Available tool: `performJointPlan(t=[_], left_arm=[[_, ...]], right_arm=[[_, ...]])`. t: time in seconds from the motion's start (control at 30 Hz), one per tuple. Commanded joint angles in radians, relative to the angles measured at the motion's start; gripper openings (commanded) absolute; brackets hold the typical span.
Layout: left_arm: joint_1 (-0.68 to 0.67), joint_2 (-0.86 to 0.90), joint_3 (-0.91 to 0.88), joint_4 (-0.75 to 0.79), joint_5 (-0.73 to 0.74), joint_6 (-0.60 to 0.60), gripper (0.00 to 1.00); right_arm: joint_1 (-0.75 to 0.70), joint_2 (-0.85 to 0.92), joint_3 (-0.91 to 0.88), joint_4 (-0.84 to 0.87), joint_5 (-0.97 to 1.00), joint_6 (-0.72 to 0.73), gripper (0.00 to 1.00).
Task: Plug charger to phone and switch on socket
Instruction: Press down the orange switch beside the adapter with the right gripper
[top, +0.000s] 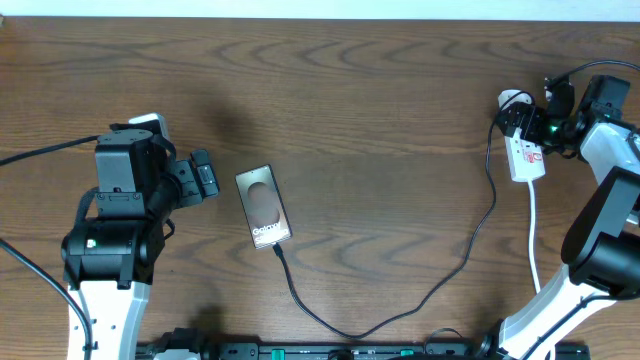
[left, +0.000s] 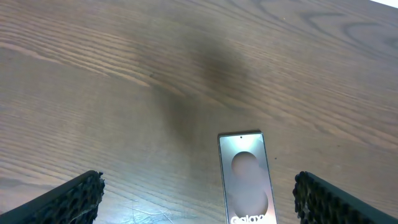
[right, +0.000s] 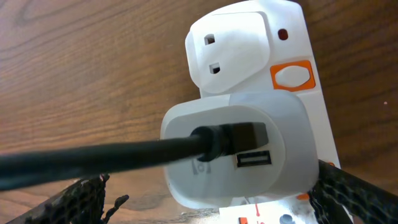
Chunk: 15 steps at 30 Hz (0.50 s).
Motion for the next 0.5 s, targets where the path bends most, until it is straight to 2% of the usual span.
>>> performJointPlan(t=[0.0,0.27,0.47], left_arm=[[0.005,0.001,0.003,-0.002,-0.013,0.018,0.98],[0.005,0.001,0.003,-0.002,-0.013,0.018,0.98],[0.005,0.001,0.003,-0.003,-0.013,0.018,0.98]], right_arm=[[0.024,0.052,-0.006,-0.021,-0.066,0.020,0.99],[0.025,0.053,-0.006,-0.024,-0.105,0.026,0.99],[0.027,0.053,-0.006,-0.061,-0.119,0.093,0.99]])
